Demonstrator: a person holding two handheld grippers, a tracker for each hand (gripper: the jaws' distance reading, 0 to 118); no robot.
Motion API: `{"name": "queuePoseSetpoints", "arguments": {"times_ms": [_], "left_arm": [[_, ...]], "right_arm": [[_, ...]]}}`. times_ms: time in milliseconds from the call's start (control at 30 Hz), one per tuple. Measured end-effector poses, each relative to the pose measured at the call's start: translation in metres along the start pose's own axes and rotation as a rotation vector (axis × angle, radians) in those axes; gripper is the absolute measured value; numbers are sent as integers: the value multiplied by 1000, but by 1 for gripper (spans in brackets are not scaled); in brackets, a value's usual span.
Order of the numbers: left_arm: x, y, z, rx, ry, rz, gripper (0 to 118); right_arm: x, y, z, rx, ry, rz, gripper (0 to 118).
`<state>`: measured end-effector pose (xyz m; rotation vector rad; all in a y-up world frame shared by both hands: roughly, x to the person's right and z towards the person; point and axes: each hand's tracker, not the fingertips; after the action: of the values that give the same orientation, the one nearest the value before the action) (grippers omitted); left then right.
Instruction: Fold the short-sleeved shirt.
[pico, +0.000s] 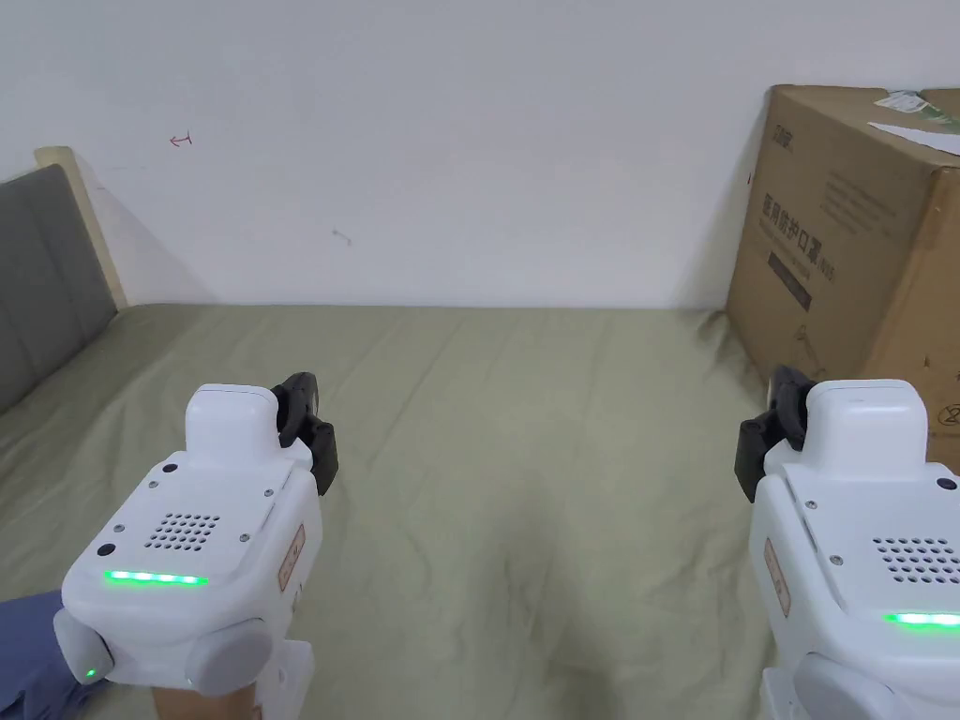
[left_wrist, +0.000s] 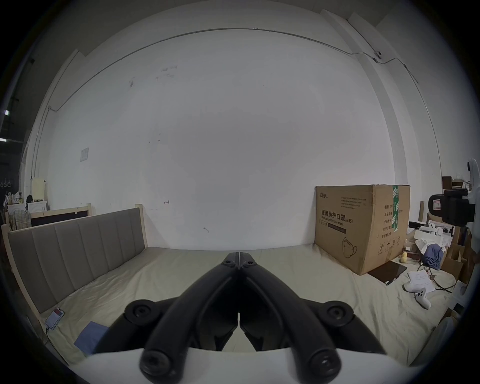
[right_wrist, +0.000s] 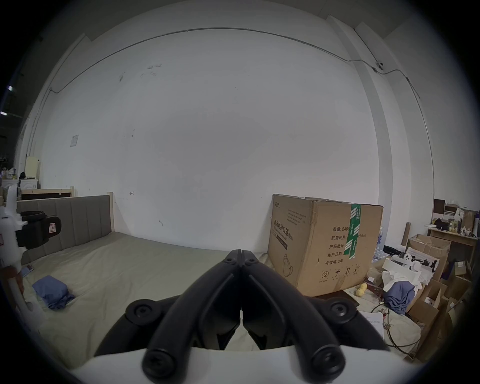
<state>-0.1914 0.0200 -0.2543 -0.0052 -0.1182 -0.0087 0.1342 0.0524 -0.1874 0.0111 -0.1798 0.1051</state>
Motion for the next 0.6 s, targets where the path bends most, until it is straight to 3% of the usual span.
{"name": "queuePoseSetpoints", "arguments": {"times_ms": [600], "left_arm": [[-5,0,2,6,-4,2,0]], "right_arm": [[-5,-2,-1,3,12,12,0]]}}
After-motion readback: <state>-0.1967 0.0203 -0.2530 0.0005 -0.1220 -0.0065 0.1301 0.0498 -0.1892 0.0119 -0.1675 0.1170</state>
